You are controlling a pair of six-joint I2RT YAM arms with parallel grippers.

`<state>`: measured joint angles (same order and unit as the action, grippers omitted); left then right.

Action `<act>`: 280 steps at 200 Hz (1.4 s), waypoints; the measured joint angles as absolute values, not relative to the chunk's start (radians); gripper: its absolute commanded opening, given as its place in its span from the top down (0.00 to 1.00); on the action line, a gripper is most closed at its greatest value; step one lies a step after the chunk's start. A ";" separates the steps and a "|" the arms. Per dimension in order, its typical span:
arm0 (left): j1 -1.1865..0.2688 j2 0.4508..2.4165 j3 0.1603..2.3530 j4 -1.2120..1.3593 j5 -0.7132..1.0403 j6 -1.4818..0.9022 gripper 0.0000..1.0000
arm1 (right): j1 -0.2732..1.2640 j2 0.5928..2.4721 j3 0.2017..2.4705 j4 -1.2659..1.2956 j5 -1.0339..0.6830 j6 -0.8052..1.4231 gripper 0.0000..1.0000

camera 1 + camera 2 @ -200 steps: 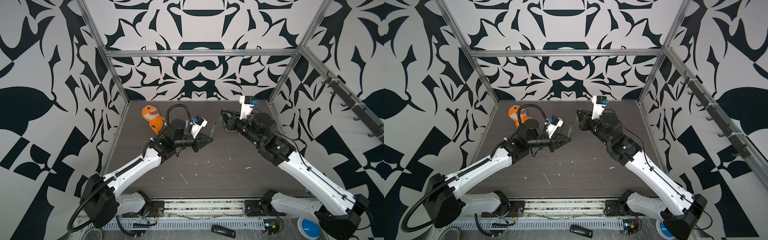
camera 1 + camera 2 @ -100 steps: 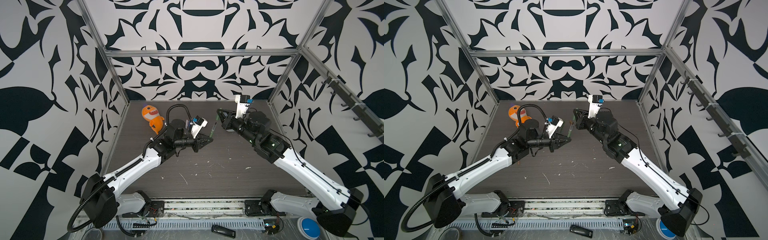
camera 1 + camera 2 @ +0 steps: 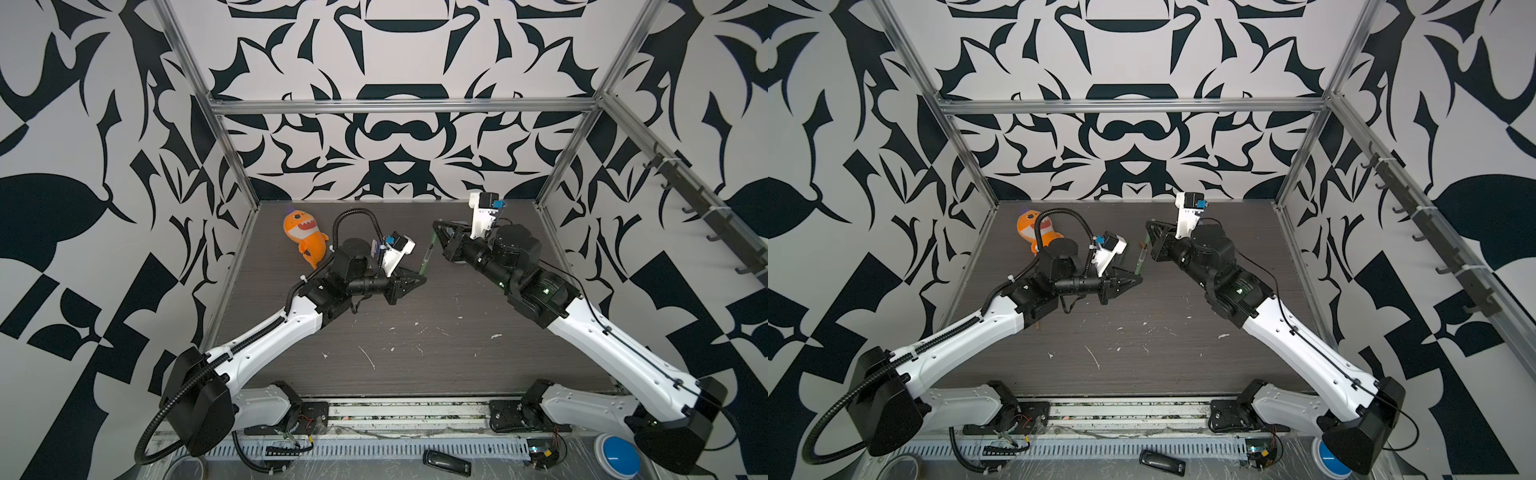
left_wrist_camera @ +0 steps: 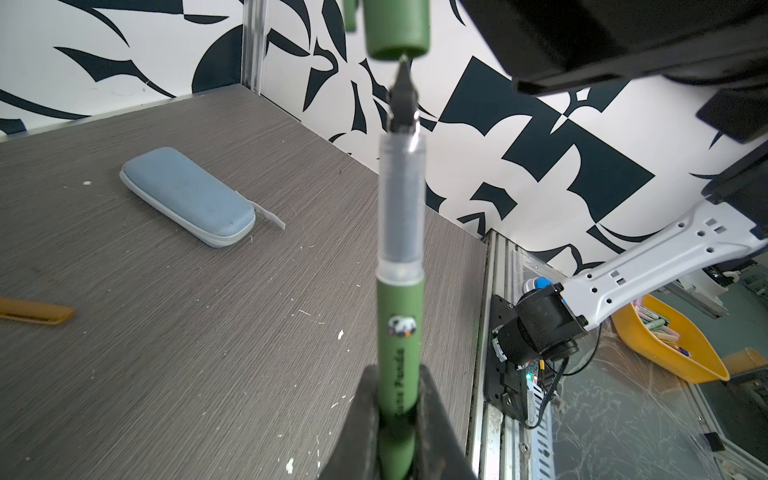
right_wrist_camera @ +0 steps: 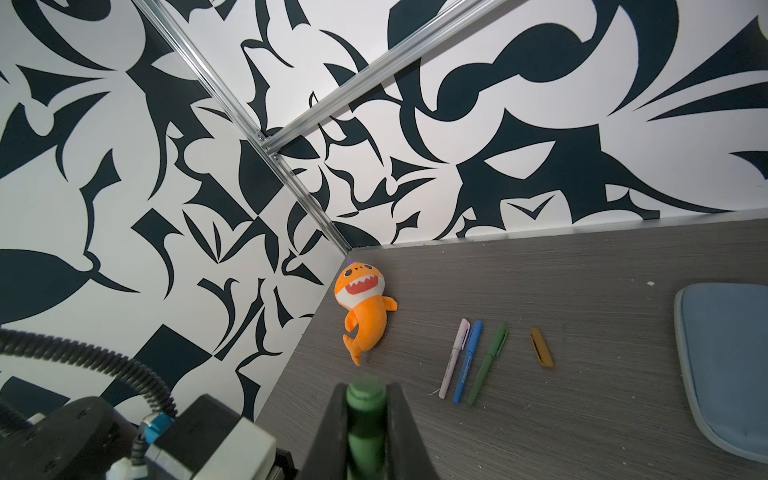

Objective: Insert the pens into the pen caps
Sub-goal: 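Lower the green cap onto the upright pen tip with the right gripper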

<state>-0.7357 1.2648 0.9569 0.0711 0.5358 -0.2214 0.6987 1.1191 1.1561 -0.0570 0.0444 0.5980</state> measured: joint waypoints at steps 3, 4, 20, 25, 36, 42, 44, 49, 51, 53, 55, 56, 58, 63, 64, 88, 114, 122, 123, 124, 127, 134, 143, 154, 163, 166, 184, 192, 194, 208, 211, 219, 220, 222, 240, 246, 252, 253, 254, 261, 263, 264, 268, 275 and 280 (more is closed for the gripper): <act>-0.736 1.265 0.957 0.071 0.536 -0.221 1.00 | 0.699 1.118 1.154 -0.057 0.044 0.600 0.96; -0.736 1.265 0.957 0.071 0.536 -0.221 1.00 | 0.700 1.117 1.153 -0.057 0.044 0.600 0.96; -0.736 1.265 0.957 0.071 0.536 -0.221 1.00 | 0.702 1.111 1.141 -0.059 0.039 0.607 0.96; -0.736 1.265 0.957 0.071 0.536 -0.221 1.00 | 0.702 1.110 1.137 -0.060 0.038 0.609 0.96; -0.736 1.265 0.957 0.071 0.536 -0.221 1.00 | 0.703 1.109 1.127 -0.060 0.031 0.616 0.96; -0.736 1.265 0.957 0.069 0.536 -0.221 1.00 | 0.703 1.109 1.122 -0.057 0.030 0.623 0.96; -0.736 1.265 0.957 0.068 0.536 -0.221 1.00 | 0.704 1.109 1.122 -0.057 0.029 0.625 0.96; -0.736 1.265 0.957 0.068 0.536 -0.222 1.00 | 0.704 1.110 1.119 -0.055 0.027 0.629 0.96; -0.736 1.265 0.957 0.068 0.536 -0.222 1.00 | 0.704 1.109 1.118 -0.054 0.026 0.630 0.96; -0.736 1.265 0.957 0.067 0.536 -0.222 1.00 | 0.704 1.109 1.118 -0.054 0.026 0.633 0.96; -0.736 1.265 0.957 0.067 0.536 -0.222 1.00 | 0.704 1.109 1.117 -0.053 0.025 0.635 0.96; -0.736 1.265 0.957 0.067 0.536 -0.223 1.00 | 0.704 1.109 1.117 -0.052 0.025 0.636 0.96; -0.736 1.265 0.957 0.066 0.536 -0.223 1.00 | 0.704 1.110 1.117 -0.052 0.025 0.637 0.96; -0.736 1.265 0.957 0.067 0.536 -0.223 1.00 | 0.704 1.110 1.116 -0.049 0.023 0.641 0.96; -0.736 1.265 0.957 0.067 0.537 -0.224 1.00 | 0.705 1.110 1.116 -0.049 0.022 0.643 0.96; -0.736 1.265 0.957 0.070 0.535 -0.229 1.00 | 0.714 1.110 1.102 -0.044 0.010 0.662 0.96; -0.736 1.265 0.957 0.067 0.530 -0.237 1.00 | 0.717 1.112 1.090 -0.031 0.010 0.678 0.96; -0.736 1.265 0.957 0.066 0.527 -0.240 1.00 | 0.719 1.110 1.084 -0.024 0.012 0.680 0.96; -0.736 1.265 0.957 0.066 0.526 -0.240 1.00 | 0.720 1.110 1.082 -0.023 0.012 0.680 0.96; -0.736 1.265 0.957 0.065 0.526 -0.240 1.00 | 0.720 1.109 1.081 -0.023 0.012 0.680 0.96; -0.736 1.265 0.957 0.064 0.523 -0.241 1.00 | 0.721 1.108 1.076 -0.019 0.012 0.681 0.96; -0.736 1.265 0.956 0.062 0.520 -0.245 1.00 | 0.723 1.104 1.065 -0.012 0.014 0.682 0.95; -0.736 1.265 0.955 0.059 0.516 -0.250 1.00 | 0.728 1.096 1.045 -0.002 0.015 0.681 0.94; -0.736 1.265 0.955 0.055 0.508 -0.258 1.00 | 0.739 1.087 1.028 0.001 0.017 0.675 0.92; -0.736 1.264 0.955 0.051 0.504 -0.265 1.00 | 0.752 1.082 1.012 0.006 0.026 0.665 0.91; -0.736 1.264 0.955 0.047 0.503 -0.266 1.00 | 0.755 1.080 1.008 0.010 0.029 0.664 0.91; -0.742 1.257 0.941 0.043 0.497 -0.271 1.00 | 0.768 1.066 0.975 0.036 0.043 0.653 0.88; -0.743 1.253 0.933 0.041 0.495 -0.273 1.00 | 0.775 1.063 0.961 0.047 0.047 0.652 0.86; -0.744 1.251 0.929 0.041 0.494 -0.274 1.00 | 0.776 1.063 0.957 0.051 0.049 0.652 0.86; -0.744 1.244 0.913 0.041 0.491 -0.278 1.00 | 0.786 1.063 0.941 0.065 0.052 0.652 0.79; -0.744 1.243 0.911 0.041 0.491 -0.278 1.00 | 0.787 1.063 0.939 0.066 0.053 0.652 0.78; -0.744 1.239 0.906 0.044 0.485 -0.281 1.00 | 0.789 1.064 0.937 0.061 0.048 0.651 0.75; -0.744 1.239 0.906 0.044 0.485 -0.281 1.00 | 0.790 1.063 0.937 0.058 0.046 0.655 0.74; -0.744 1.239 0.906 0.048 0.481 -0.282 1.00 | 0.792 1.063 0.937 0.056 0.044 0.653 0.74; -0.735 1.232 0.906 0.087 0.459 -0.287 1.00 | 0.814 1.060 0.936 0.019 0.020 0.648 0.68; -0.733 1.228 0.906 0.096 0.453 -0.288 1.00 | 0.820 1.058 0.936 0.005 0.017 0.644 0.66; -0.731 1.224 0.906 0.106 0.448 -0.288 1.00 | 0.825 1.052 0.936 -0.012 0.015 0.640 0.64; -0.731 1.223 0.906 0.108 0.448 -0.288 1.00 | 0.826 1.051 0.936 -0.015 0.015 0.641 0.64; -0.731 1.223 0.906 0.109 0.448 -0.288 1.00 | 0.826 1.050 0.936 -0.016 0.015 0.642 0.64; -0.730 1.218 0.906 0.119 0.443 -0.287 1.00 | 0.828 1.040 0.936 -0.038 0.016 0.636 0.63; -0.730 1.217 0.906 0.123 0.442 -0.287 1.00 | 0.829 1.037 0.937 -0.046 0.016 0.632 0.63; -0.730 1.216 0.906 0.123 0.441 -0.287 1.00 | 0.829 1.036 0.938 -0.048 0.016 0.630 0.63; -0.730 1.213 0.906 0.129 0.439 -0.287 1.00 | 0.829 1.030 0.942 -0.065 0.017 0.629 0.63; -0.730 1.210 0.906 0.137 0.437 -0.287 1.00 | 0.828 1.021 0.951 -0.091 0.020 0.624 0.62; -0.730 1.208 0.906 0.142 0.435 -0.286 1.00 | 0.828 1.015 0.960 -0.110 0.022 0.619 0.62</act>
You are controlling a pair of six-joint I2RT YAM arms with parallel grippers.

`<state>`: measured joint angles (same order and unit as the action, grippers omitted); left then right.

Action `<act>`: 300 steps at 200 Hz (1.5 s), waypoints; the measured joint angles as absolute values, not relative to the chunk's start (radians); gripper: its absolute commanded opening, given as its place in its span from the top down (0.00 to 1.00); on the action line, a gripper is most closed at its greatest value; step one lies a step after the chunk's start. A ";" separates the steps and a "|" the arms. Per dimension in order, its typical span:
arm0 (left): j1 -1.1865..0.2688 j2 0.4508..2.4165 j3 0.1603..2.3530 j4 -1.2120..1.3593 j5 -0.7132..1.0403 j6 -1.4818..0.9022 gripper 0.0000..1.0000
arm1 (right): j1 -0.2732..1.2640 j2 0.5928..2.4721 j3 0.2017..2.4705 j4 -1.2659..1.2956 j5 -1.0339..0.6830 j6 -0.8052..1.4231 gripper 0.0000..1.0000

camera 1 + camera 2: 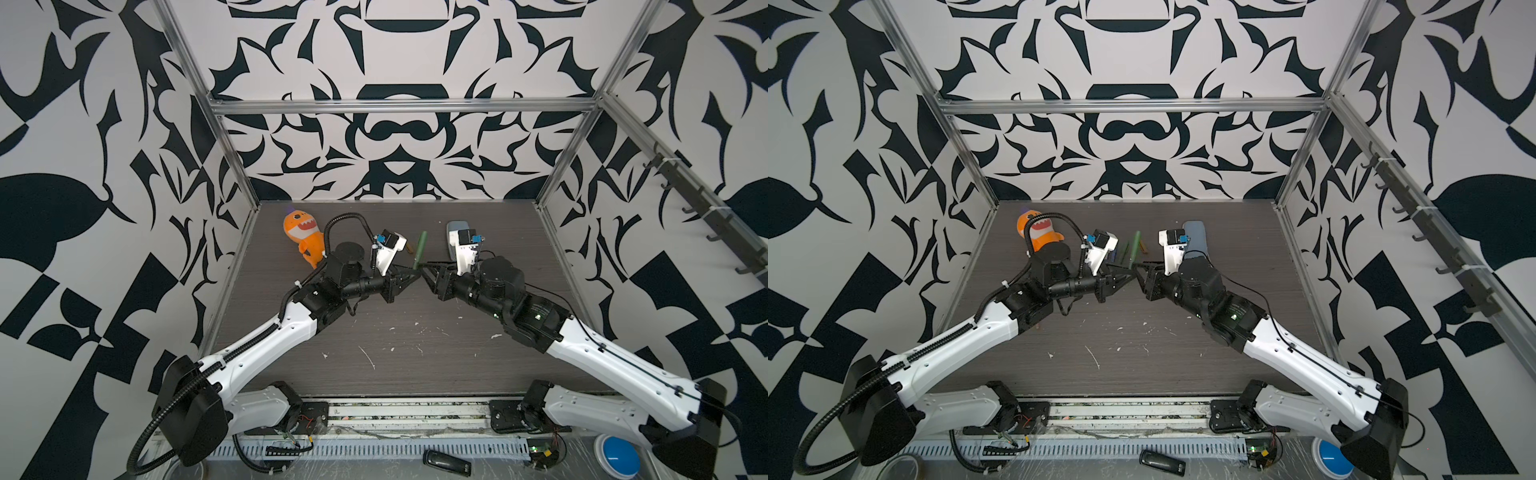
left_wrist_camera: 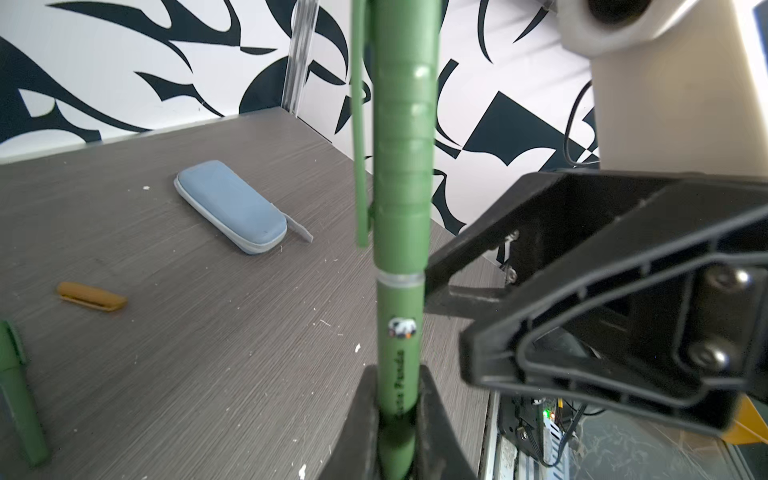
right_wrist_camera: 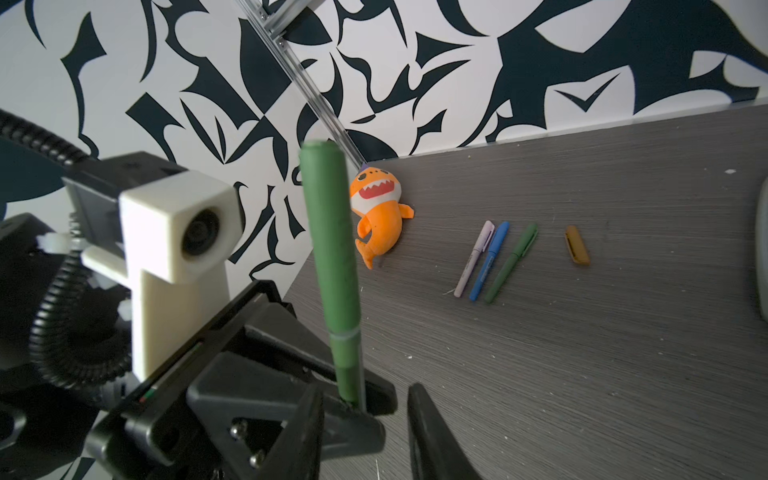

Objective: Insert the pens into the pen caps
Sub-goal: 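Lower the green cap onto the upright pen tip with the right gripper, then press the green cap down onto the pen, then open the right gripper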

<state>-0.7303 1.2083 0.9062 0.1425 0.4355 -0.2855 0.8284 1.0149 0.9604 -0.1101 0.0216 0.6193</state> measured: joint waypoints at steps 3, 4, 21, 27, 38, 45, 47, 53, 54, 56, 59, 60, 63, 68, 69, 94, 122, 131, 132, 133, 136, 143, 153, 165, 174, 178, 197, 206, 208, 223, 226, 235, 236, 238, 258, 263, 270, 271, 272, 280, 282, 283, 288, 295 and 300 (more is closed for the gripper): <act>-0.730 1.207 0.906 0.146 0.434 -0.285 1.00 | 0.828 1.013 0.966 -0.121 0.023 0.617 0.62; -0.730 1.207 0.906 0.146 0.434 -0.284 1.00 | 0.828 1.011 0.970 -0.125 0.023 0.616 0.62; -0.730 1.206 0.906 0.157 0.433 -0.280 1.00 | 0.828 0.997 1.017 -0.189 0.030 0.596 0.63; -0.730 1.206 0.905 0.160 0.433 -0.279 1.00 | 0.828 0.995 1.036 -0.210 0.033 0.590 0.63; -0.730 1.206 0.902 0.162 0.432 -0.275 1.00 | 0.828 0.996 1.076 -0.250 0.042 0.577 0.67; -0.730 1.206 0.900 0.164 0.432 -0.273 1.00 | 0.828 1.000 1.105 -0.276 0.049 0.570 0.69; -0.730 1.206 0.899 0.165 0.432 -0.272 1.00 | 0.828 1.002 1.114 -0.283 0.050 0.563 0.69; -0.730 1.206 0.895 0.168 0.432 -0.270 1.00 | 0.828 1.009 1.142 -0.304 0.058 0.554 0.73; -0.730 1.206 0.894 0.168 0.432 -0.270 1.00 | 0.828 1.010 1.146 -0.307 0.058 0.552 0.73; -0.730 1.206 0.893 0.168 0.432 -0.269 1.00 | 0.828 1.012 1.156 -0.316 0.061 0.553 0.74; -0.730 1.206 0.892 0.168 0.431 -0.269 1.00 | 0.828 1.018 1.171 -0.325 0.064 0.548 0.75; -0.730 1.206 0.891 0.168 0.431 -0.268 1.00 | 0.828 1.019 1.176 -0.328 0.065 0.546 0.76; -0.730 1.206 0.891 0.167 0.431 -0.268 1.00 | 0.828 1.025 1.192 -0.338 0.069 0.544 0.78; -0.730 1.206 0.889 0.167 0.430 -0.265 1.00 | 0.828 1.038 1.219 -0.352 0.075 0.534 0.81; -0.730 1.206 0.889 0.167 0.430 -0.265 1.00 | 0.828 1.041 1.227 -0.355 0.077 0.537 0.81; -0.730 1.206 0.889 0.168 0.429 -0.261 1.00 | 0.828 1.118 1.356 -0.401 0.109 0.512 0.76; -0.730 1.206 0.889 0.168 0.429 -0.260 1.00 | 0.826 1.206 1.458 -0.432 0.121 0.485 0.67; -0.730 1.205 0.889 0.168 0.429 -0.258 1.00 | 0.824 1.229 1.475 -0.436 0.125 0.480 0.66; -0.730 1.205 0.889 0.168 0.429 -0.258 1.00 | 0.824 1.231 1.476 -0.437 0.125 0.481 0.66; -0.730 1.205 0.889 0.168 0.429 -0.258 1.00 | 0.824 1.233 1.477 -0.437 0.126 0.481 0.66; -0.730 1.205 0.889 0.168 0.429 -0.258 1.00 | 0.823 1.240 1.480 -0.438 0.127 0.481 0.66; -0.730 1.205 0.889 0.168 0.428 -0.257 1.00 | 0.822 1.251 1.483 -0.440 0.129 0.480 0.66; -0.730 1.205 0.889 0.168 0.427 -0.255 1.00 | 0.820 1.266 1.484 -0.443 0.134 0.481 0.66; -0.730 1.205 0.889 0.167 0.424 -0.254 1.00 | 0.820 1.275 1.483 -0.443 0.144 0.488 0.67; -0.730 1.205 0.889 0.168 0.424 -0.254 1.00 | 0.818 1.275 1.480 -0.440 0.148 0.493 0.69; -0.730 1.205 0.889 0.168 0.423 -0.253 1.00 | 0.818 1.275 1.479 -0.438 0.150 0.496 0.70; -0.730 1.205 0.889 0.168 0.423 -0.254 1.00 | 0.815 1.274 1.478 -0.433 0.154 0.505 0.73; -0.730 1.205 0.889 0.168 0.423 -0.254 1.00 | 0.814 1.275 1.478 -0.432 0.153 0.508 0.73; -0.730 1.205 0.889 0.168 0.423 -0.253 1.00 | 0.813 1.275 1.478 -0.432 0.152 0.508 0.73; -0.730 1.205 0.889 0.168 0.423 -0.253 1.00 | 0.813 1.277 1.478 -0.433 0.146 0.511 0.73; -0.730 1.205 0.889 0.168 0.423 -0.253 1.00 | 0.813 1.277 1.478 -0.433 0.144 0.513 0.73; -0.730 1.205 0.889 0.168 0.423 -0.253 1.00 | 0.813 1.280 1.478 -0.433 0.141 0.514 0.73; -0.730 1.205 0.889 0.168 0.423 -0.253 1.00 | 0.813 1.280 1.478 -0.433 0.140 0.514 0.73; -0.730 1.205 0.889 0.168 0.423 -0.253 1.00 | 0.813 1.280 1.478 -0.433 0.139 0.514 0.73; -0.730 1.205 0.889 0.168 0.423 -0.253 1.00 | 0.811 1.288 1.478 -0.433 0.133 0.516 0.73; -0.730 1.205 0.889 0.168 0.423 -0.253 1.00 | 0.810 1.291 1.478 -0.433 0.131 0.517 0.73; -0.730 1.205 0.889 0.168 0.424 -0.253 1.00 | 0.808 1.294 1.478 -0.433 0.131 0.517 0.74; -0.730 1.205 0.889 0.168 0.423 -0.253 1.00 | 0.808 1.294 1.478 -0.433 0.130 0.517 0.74; -0.730 1.205 0.889 0.168 0.424 -0.253 1.00 | 0.808 1.295 1.478 -0.433 0.130 0.516 0.74; -0.730 1.205 0.889 0.168 0.424 -0.253 1.00 | 0.807 1.298 1.478 -0.433 0.129 0.517 0.74; -0.730 1.205 0.889 0.168 0.424 -0.253 1.00 | 0.806 1.299 1.478 -0.433 0.128 0.517 0.74; -0.730 1.205 0.889 0.168 0.424 -0.253 1.00 | 0.806 1.299 1.478 -0.433 0.128 0.517 0.74; -0.730 1.205 0.889 0.168 0.424 -0.253 1.00 | 0.805 1.302 1.478 -0.433 0.127 0.517 0.74; -0.730 1.205 0.889 0.169 0.424 -0.253 1.00 | 0.802 1.304 1.478 -0.433 0.127 0.517 0.76; -0.730 1.205 0.889 0.168 0.424 -0.253 1.00 | 0.800 1.306 1.478 -0.435 0.126 0.516 0.79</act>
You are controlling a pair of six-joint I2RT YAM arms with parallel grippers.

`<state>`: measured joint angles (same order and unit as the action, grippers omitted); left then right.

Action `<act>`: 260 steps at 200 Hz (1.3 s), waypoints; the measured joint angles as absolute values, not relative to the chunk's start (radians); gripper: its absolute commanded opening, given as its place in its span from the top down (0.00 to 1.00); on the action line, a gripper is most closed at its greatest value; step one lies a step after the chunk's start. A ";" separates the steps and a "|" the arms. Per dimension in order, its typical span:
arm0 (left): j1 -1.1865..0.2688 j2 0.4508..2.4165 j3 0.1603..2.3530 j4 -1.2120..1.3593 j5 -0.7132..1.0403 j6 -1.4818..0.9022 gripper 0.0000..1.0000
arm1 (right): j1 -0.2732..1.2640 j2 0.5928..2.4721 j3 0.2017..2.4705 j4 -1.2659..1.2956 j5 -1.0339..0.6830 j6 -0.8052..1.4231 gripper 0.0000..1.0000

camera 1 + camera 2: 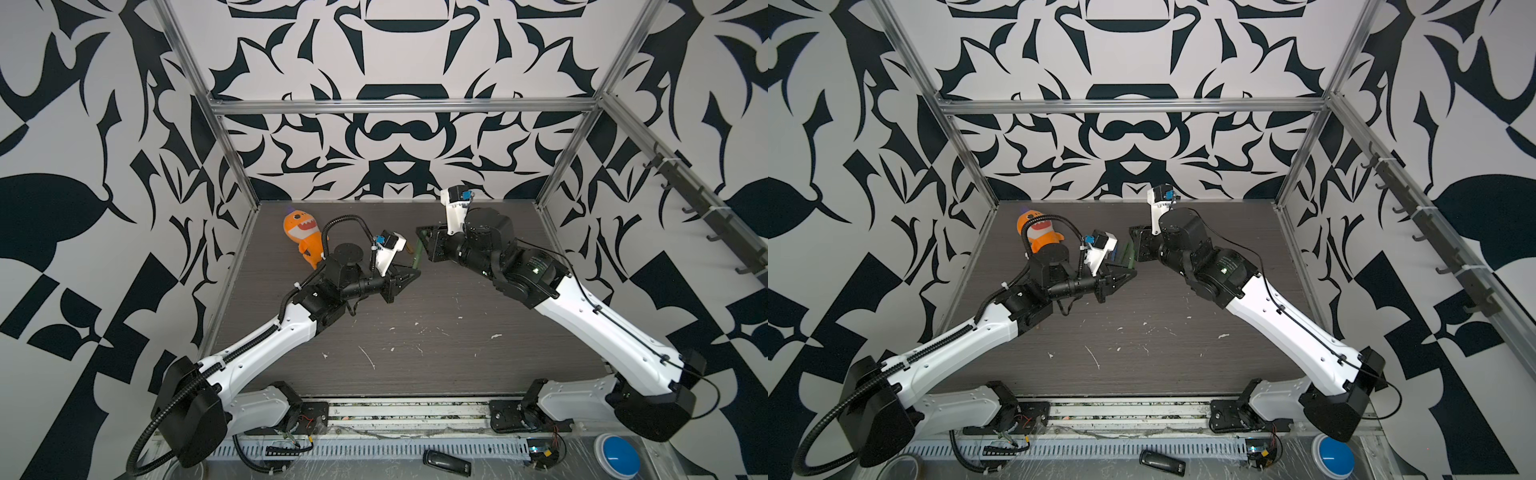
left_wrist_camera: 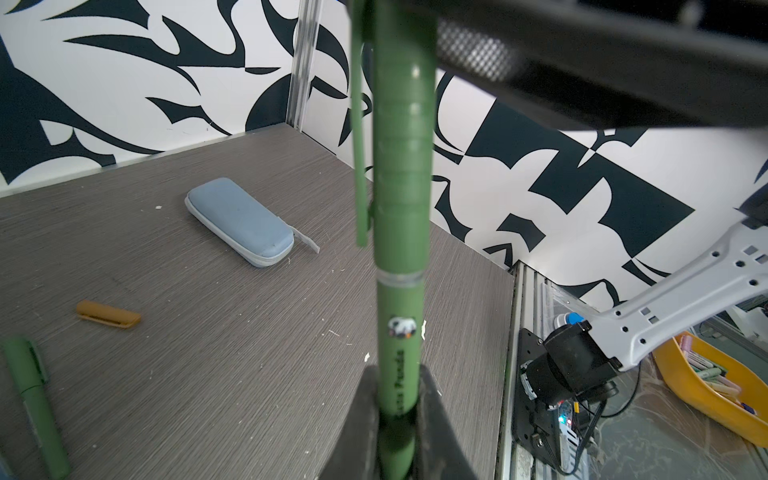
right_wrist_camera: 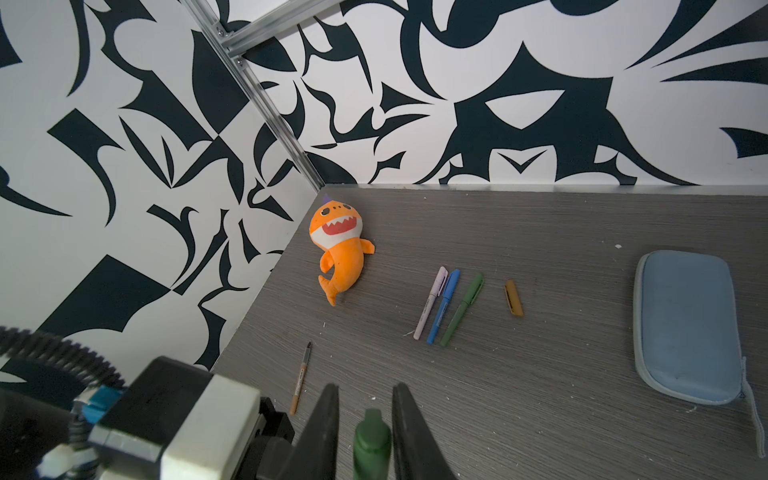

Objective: Insert the pens into the pen caps
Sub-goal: 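Press the green cap down onto the pen, then open the right gripper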

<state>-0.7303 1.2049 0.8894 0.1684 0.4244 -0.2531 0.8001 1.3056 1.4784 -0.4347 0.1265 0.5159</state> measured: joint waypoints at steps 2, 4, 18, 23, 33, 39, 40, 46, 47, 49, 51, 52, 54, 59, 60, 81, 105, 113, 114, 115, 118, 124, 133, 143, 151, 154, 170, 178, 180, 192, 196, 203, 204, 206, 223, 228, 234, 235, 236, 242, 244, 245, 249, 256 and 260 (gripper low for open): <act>-0.730 1.205 0.889 0.169 0.424 -0.253 1.00 | 0.799 1.307 1.478 -0.436 0.126 0.517 0.79; -0.730 1.205 0.889 0.168 0.424 -0.253 1.00 | 0.799 1.307 1.478 -0.436 0.126 0.520 0.81; -0.730 1.205 0.889 0.168 0.424 -0.253 1.00 | 0.795 1.312 1.478 -0.438 0.123 0.524 0.88; -0.730 1.205 0.889 0.168 0.423 -0.254 1.00 | 0.794 1.313 1.478 -0.437 0.118 0.524 0.92; -0.730 1.205 0.889 0.167 0.422 -0.253 1.00 | 0.793 1.315 1.478 -0.435 0.112 0.522 0.96; -0.729 1.204 0.889 0.167 0.422 -0.253 1.00 | 0.793 1.315 1.478 -0.433 0.107 0.524 0.97; -0.729 1.204 0.889 0.167 0.422 -0.253 1.00 | 0.793 1.315 1.478 -0.432 0.104 0.527 0.98; -0.729 1.203 0.889 0.167 0.421 -0.253 1.00 | 0.793 1.316 1.478 -0.430 0.097 0.527 0.99; -0.729 1.202 0.888 0.167 0.420 -0.253 1.00 | 0.793 1.316 1.478 -0.430 0.096 0.528 0.99; -0.729 1.201 0.888 0.167 0.419 -0.253 1.00 | 0.793 1.316 1.478 -0.430 0.093 0.528 0.99; -0.729 1.200 0.887 0.168 0.418 -0.253 1.00 | 0.793 1.316 1.478 -0.429 0.090 0.528 1.00; -0.729 1.200 0.887 0.168 0.418 -0.253 1.00 | 0.793 1.316 1.478 -0.429 0.089 0.528 1.00; -0.729 1.198 0.885 0.168 0.415 -0.253 1.00 | 0.793 1.316 1.478 -0.429 0.085 0.527 1.00; -0.729 1.195 0.883 0.168 0.413 -0.254 1.00 | 0.791 1.316 1.478 -0.429 0.078 0.526 1.00; -0.729 1.194 0.881 0.168 0.412 -0.254 1.00 | 0.791 1.316 1.478 -0.429 0.076 0.526 1.00; -0.729 1.174 0.854 0.182 0.388 -0.263 1.00 | 0.791 1.312 1.459 -0.413 0.049 0.520 1.00; -0.734 1.153 0.788 0.233 0.360 -0.278 1.00 | 0.789 1.292 1.388 -0.366 0.019 0.525 1.00; -0.737 1.151 0.768 0.251 0.353 -0.282 1.00 | 0.788 1.285 1.363 -0.351 0.012 0.530 1.00; -0.737 1.151 0.767 0.252 0.353 -0.283 1.00 | 0.788 1.285 1.361 -0.349 0.011 0.531 1.00; -0.738 1.151 0.764 0.254 0.351 -0.284 1.00 | 0.788 1.284 1.359 -0.348 0.011 0.532 1.00; -0.739 1.151 0.759 0.258 0.348 -0.285 1.00 | 0.787 1.283 1.348 -0.339 0.009 0.534 1.00; -0.740 1.152 0.756 0.257 0.343 -0.287 1.00 | 0.786 1.281 1.335 -0.329 0.006 0.539 1.00; -0.741 1.153 0.755 0.256 0.336 -0.290 1.00 | 0.783 1.279 1.320 -0.310 0.004 0.543 1.00; -0.741 1.153 0.755 0.258 0.328 -0.292 1.00 | 0.781 1.275 1.304 -0.282 0.002 0.548 1.00; -0.741 1.153 0.757 0.257 0.326 -0.291 1.00 | 0.781 1.266 1.286 -0.259 0.003 0.550 1.00; -0.741 1.153 0.758 0.256 0.325 -0.291 1.00 | 0.781 1.262 1.278 -0.251 0.004 0.551 1.00; -0.742 1.154 0.773 0.242 0.325 -0.290 1.00 | 0.781 1.238 1.235 -0.204 0.005 0.560 1.00; -0.742 1.155 0.786 0.232 0.326 -0.290 1.00 | 0.781 1.226 1.215 -0.171 0.009 0.565 1.00; -0.742 1.155 0.790 0.228 0.326 -0.289 1.00 | 0.781 1.222 1.210 -0.164 0.010 0.566 1.00; -0.742 1.160 0.818 0.200 0.329 -0.288 1.00 | 0.781 1.208 1.188 -0.126 0.017 0.573 1.00; -0.742 1.163 0.827 0.195 0.330 -0.287 1.00 | 0.781 1.202 1.182 -0.114 0.022 0.574 1.00; -0.742 1.169 0.841 0.189 0.332 -0.286 1.00 | 0.781 1.196 1.171 -0.094 0.028 0.575 1.00; -0.742 1.171 0.842 0.189 0.332 -0.285 1.00 | 0.781 1.194 1.169 -0.089 0.030 0.575 1.00; -0.742 1.173 0.847 0.188 0.333 -0.285 1.00 | 0.780 1.193 1.166 -0.084 0.032 0.576 1.00; -0.742 1.190 0.875 0.174 0.340 -0.280 1.00 | 0.780 1.174 1.135 -0.039 0.049 0.579 1.00; -0.742 1.194 0.881 0.170 0.342 -0.278 1.00 | 0.780 1.169 1.126 -0.027 0.055 0.581 1.00; -0.742 1.200 0.889 0.164 0.345 -0.274 1.00 | 0.780 1.163 1.117 -0.016 0.059 0.582 1.00; -0.742 1.200 0.890 0.163 0.345 -0.273 1.00 | 0.780 1.162 1.115 -0.013 0.061 0.582 1.00; -0.742 1.201 0.892 0.163 0.346 -0.272 1.00 | 0.780 1.161 1.114 -0.012 0.061 0.582 1.00; -0.742 1.206 0.897 0.158 0.347 -0.268 1.00 | 0.779 1.156 1.105 -0.002 0.065 0.585 1.00; -0.742 1.207 0.899 0.157 0.349 -0.267 1.00 | 0.779 1.155 1.103 0.001 0.065 0.585 1.00; -0.742 1.207 0.900 0.156 0.349 -0.266 1.00 | 0.779 1.154 1.102 0.002 0.066 0.585 1.00; -0.742 1.210 0.903 0.152 0.351 -0.263 1.00 | 0.779 1.151 1.095 0.008 0.067 0.588 1.00; -0.742 1.216 0.910 0.145 0.353 -0.259 1.00 | 0.778 1.146 1.083 0.019 0.071 0.591 1.00; -0.742 1.219 0.914 0.141 0.355 -0.257 1.00 | 0.778 1.143 1.077 0.026 0.073 0.593 1.00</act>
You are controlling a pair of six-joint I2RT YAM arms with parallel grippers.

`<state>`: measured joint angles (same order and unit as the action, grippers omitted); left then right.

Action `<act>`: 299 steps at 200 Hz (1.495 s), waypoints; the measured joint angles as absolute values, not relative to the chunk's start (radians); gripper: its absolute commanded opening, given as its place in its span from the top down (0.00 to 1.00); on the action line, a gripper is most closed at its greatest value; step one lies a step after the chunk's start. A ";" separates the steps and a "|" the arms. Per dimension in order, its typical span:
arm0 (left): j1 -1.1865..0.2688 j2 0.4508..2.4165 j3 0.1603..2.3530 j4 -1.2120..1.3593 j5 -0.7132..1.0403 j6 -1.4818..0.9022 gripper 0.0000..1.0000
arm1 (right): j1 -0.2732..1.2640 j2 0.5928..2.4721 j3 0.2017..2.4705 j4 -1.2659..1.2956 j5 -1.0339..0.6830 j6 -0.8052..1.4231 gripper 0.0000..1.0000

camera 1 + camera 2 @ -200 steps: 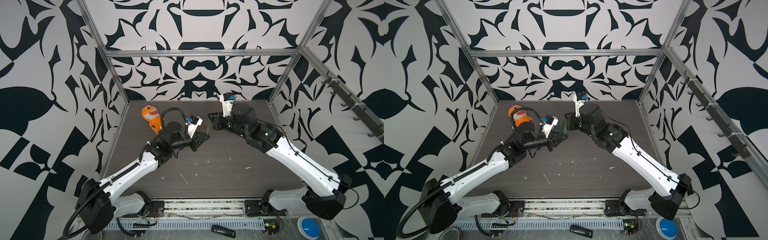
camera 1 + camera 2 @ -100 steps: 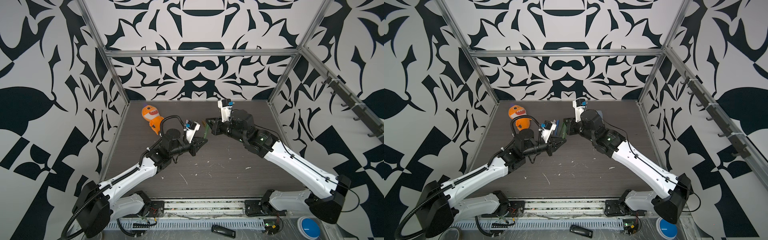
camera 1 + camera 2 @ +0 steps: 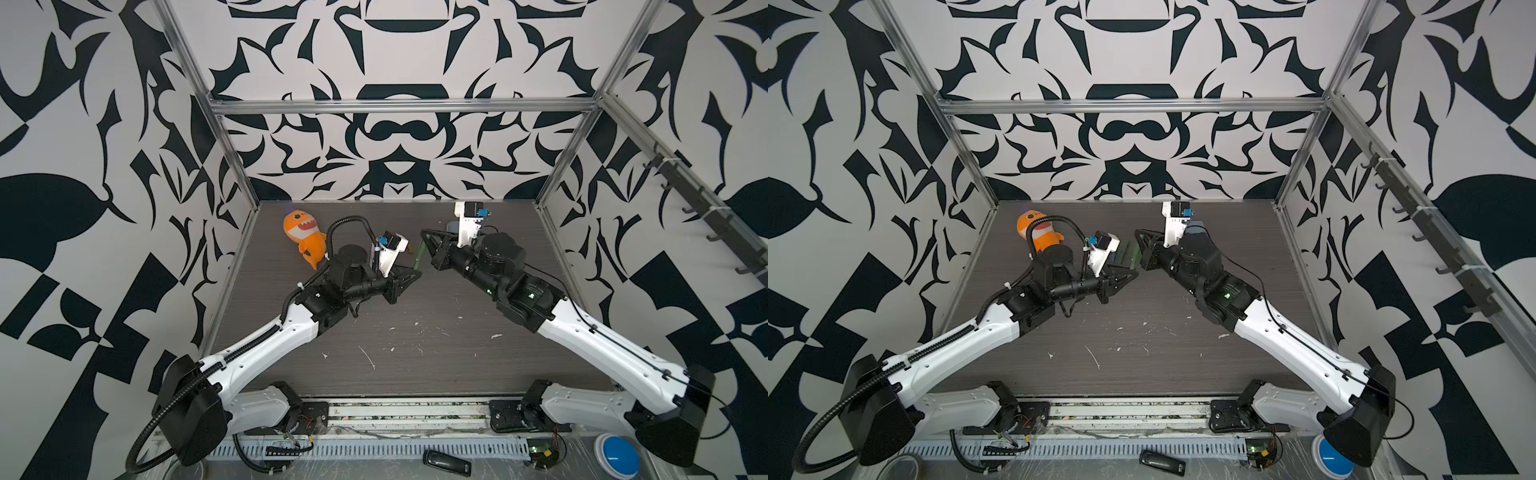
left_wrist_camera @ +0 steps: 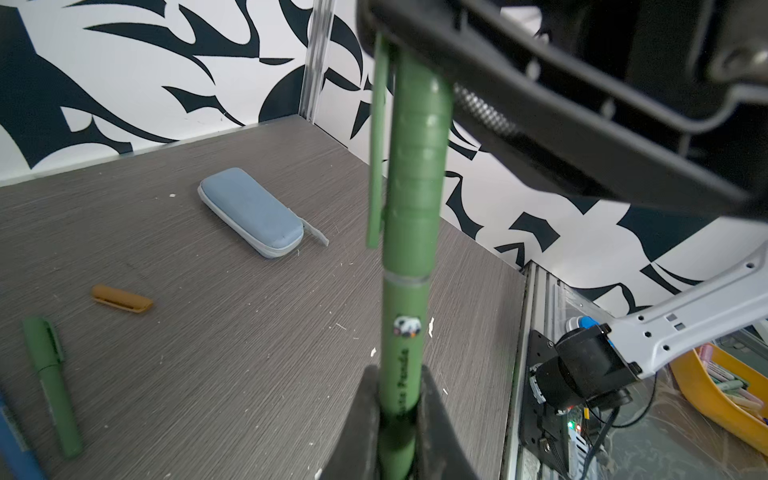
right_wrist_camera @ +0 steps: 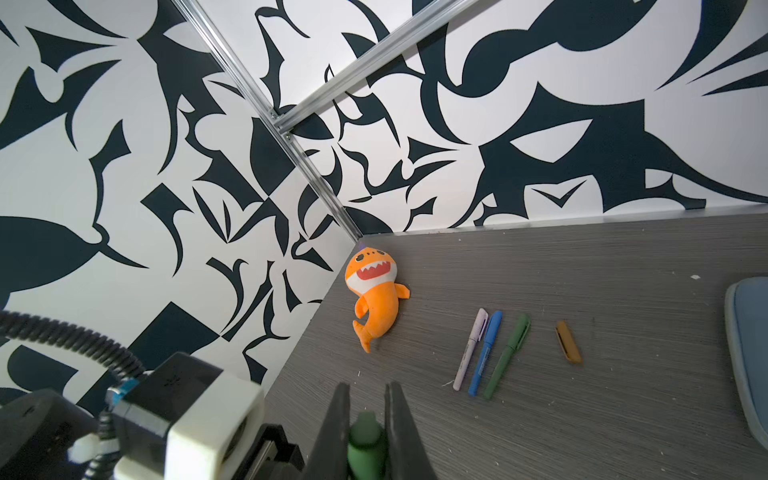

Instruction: Insert the pens into the pen caps

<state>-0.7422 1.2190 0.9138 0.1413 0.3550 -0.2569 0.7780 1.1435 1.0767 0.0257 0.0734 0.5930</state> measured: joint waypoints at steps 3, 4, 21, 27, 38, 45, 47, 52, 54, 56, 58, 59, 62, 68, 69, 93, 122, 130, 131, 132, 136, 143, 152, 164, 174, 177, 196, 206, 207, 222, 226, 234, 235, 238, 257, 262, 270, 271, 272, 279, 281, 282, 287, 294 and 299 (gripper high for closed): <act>-0.742 1.222 0.917 0.138 0.356 -0.255 1.00 | 0.777 1.142 1.072 0.031 0.074 0.595 1.00; -0.742 1.223 0.918 0.136 0.356 -0.254 1.00 | 0.777 1.142 1.071 0.032 0.075 0.595 1.00; -0.742 1.240 0.931 0.134 0.360 -0.246 1.00 | 0.772 1.134 1.047 0.057 0.081 0.604 1.00; -0.742 1.246 0.936 0.131 0.361 -0.242 1.00 | 0.771 1.132 1.036 0.068 0.087 0.607 1.00; -0.742 1.256 0.944 0.128 0.362 -0.238 1.00 | 0.767 1.129 1.023 0.085 0.090 0.612 1.00; -0.742 1.261 0.950 0.123 0.363 -0.236 1.00 | 0.766 1.128 1.016 0.096 0.093 0.616 1.00; -0.742 1.263 0.953 0.122 0.363 -0.235 1.00 | 0.765 1.127 1.015 0.098 0.094 0.617 1.00; -0.742 1.266 0.958 0.119 0.363 -0.234 1.00 | 0.764 1.127 1.013 0.105 0.094 0.618 1.00; -0.742 1.266 0.960 0.118 0.363 -0.234 1.00 | 0.764 1.126 1.011 0.107 0.094 0.619 1.00; -0.742 1.267 0.961 0.117 0.363 -0.234 1.00 | 0.763 1.126 1.010 0.110 0.094 0.620 1.00; -0.742 1.267 0.962 0.116 0.363 -0.233 1.00 | 0.762 1.126 1.010 0.110 0.094 0.621 1.00; -0.742 1.268 0.964 0.114 0.363 -0.233 1.00 | 0.762 1.126 1.010 0.111 0.094 0.621 1.00; -0.742 1.269 0.965 0.113 0.363 -0.233 1.00 | 0.762 1.126 1.010 0.113 0.094 0.622 1.00; -0.741 1.269 0.968 0.113 0.363 -0.232 1.00 | 0.761 1.126 1.008 0.119 0.094 0.625 1.00; -0.741 1.269 0.968 0.113 0.363 -0.232 1.00 | 0.761 1.126 1.008 0.120 0.094 0.625 1.00; -0.730 1.271 0.971 0.112 0.377 -0.228 1.00 | 0.760 1.127 1.002 0.138 0.094 0.631 1.00; -0.706 1.291 1.001 0.103 0.418 -0.226 1.00 | 0.755 1.139 1.000 0.170 0.096 0.639 1.00; -0.700 1.295 1.010 0.097 0.429 -0.226 1.00 | 0.752 1.143 1.001 0.175 0.095 0.641 1.00; -0.699 1.296 1.012 0.094 0.431 -0.226 1.00 | 0.752 1.143 1.001 0.176 0.095 0.641 1.00; -0.698 1.296 1.013 0.093 0.432 -0.226 1.00 | 0.752 1.144 1.001 0.176 0.096 0.641 1.00; -0.694 1.298 1.020 0.084 0.441 -0.226 1.00 | 0.752 1.147 1.003 0.178 0.096 0.643 1.00; -0.688 1.301 1.030 0.076 0.453 -0.226 1.00 | 0.751 1.150 1.007 0.180 0.096 0.645 1.00; -0.681 1.303 1.037 0.075 0.466 -0.226 1.00 | 0.751 1.156 1.015 0.183 0.096 0.646 1.00; -0.672 1.303 1.042 0.076 0.481 -0.226 1.00 | 0.751 1.167 1.029 0.183 0.095 0.646 1.00; -0.665 1.303 1.042 0.078 0.495 -0.227 1.00 | 0.751 1.175 1.040 0.180 0.093 0.646 1.00; -0.662 1.303 1.042 0.078 0.498 -0.228 1.00 | 0.751 1.177 1.044 0.179 0.093 0.646 1.00; -0.652 1.303 1.041 0.076 0.506 -0.230 1.00 | 0.751 1.194 1.064 0.173 0.088 0.646 1.00; -0.645 1.301 1.040 0.076 0.509 -0.230 1.00 | 0.751 1.203 1.076 0.167 0.086 0.646 1.00; -0.645 1.301 1.040 0.076 0.509 -0.230 1.00 | 0.751 1.204 1.076 0.166 0.086 0.646 1.00; -0.636 1.296 1.034 0.077 0.511 -0.231 1.00 | 0.752 1.220 1.091 0.156 0.080 0.644 1.00; -0.633 1.295 1.032 0.077 0.511 -0.231 1.00 | 0.752 1.224 1.094 0.155 0.079 0.644 1.00; -0.627 1.293 1.031 0.076 0.514 -0.231 1.00 | 0.754 1.233 1.103 0.152 0.079 0.643 1.00; -0.625 1.293 1.030 0.076 0.515 -0.232 1.00 | 0.754 1.234 1.103 0.152 0.079 0.643 1.00; -0.622 1.293 1.030 0.076 0.517 -0.232 1.00 | 0.755 1.239 1.106 0.151 0.079 0.643 1.00; -0.602 1.293 1.030 0.073 0.530 -0.232 1.00 | 0.759 1.261 1.117 0.157 0.080 0.640 1.00; -0.598 1.293 1.030 0.071 0.534 -0.232 1.00 | 0.759 1.265 1.118 0.160 0.080 0.640 1.00; -0.593 1.293 1.030 0.065 0.542 -0.232 1.00 | 0.760 1.267 1.118 0.159 0.080 0.641 1.00; -0.593 1.293 1.030 0.065 0.543 -0.232 1.00 | 0.761 1.267 1.118 0.159 0.081 0.640 1.00; -0.593 1.293 1.030 0.064 0.543 -0.232 1.00 | 0.761 1.267 1.118 0.159 0.081 0.640 1.00; -0.590 1.293 1.030 0.060 0.549 -0.232 1.00 | 0.763 1.269 1.118 0.158 0.083 0.640 1.00; -0.590 1.293 1.030 0.060 0.550 -0.232 1.00 | 0.764 1.269 1.118 0.158 0.084 0.640 1.00; -0.589 1.293 1.030 0.059 0.552 -0.232 1.00 | 0.764 1.269 1.118 0.158 0.085 0.640 1.00; -0.587 1.293 1.030 0.058 0.556 -0.232 1.00 | 0.766 1.271 1.119 0.158 0.087 0.640 1.00; -0.584 1.293 1.032 0.053 0.563 -0.232 1.00 | 0.768 1.272 1.121 0.155 0.089 0.640 1.00; -0.582 1.293 1.033 0.048 0.566 -0.232 1.00 | 0.768 1.275 1.124 0.150 0.091 0.640 1.00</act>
<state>-0.5823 1.2934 1.0332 0.0483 0.5663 -0.2321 0.7685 1.2751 1.1240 0.1505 0.0910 0.6403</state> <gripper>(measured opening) 0.142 0.140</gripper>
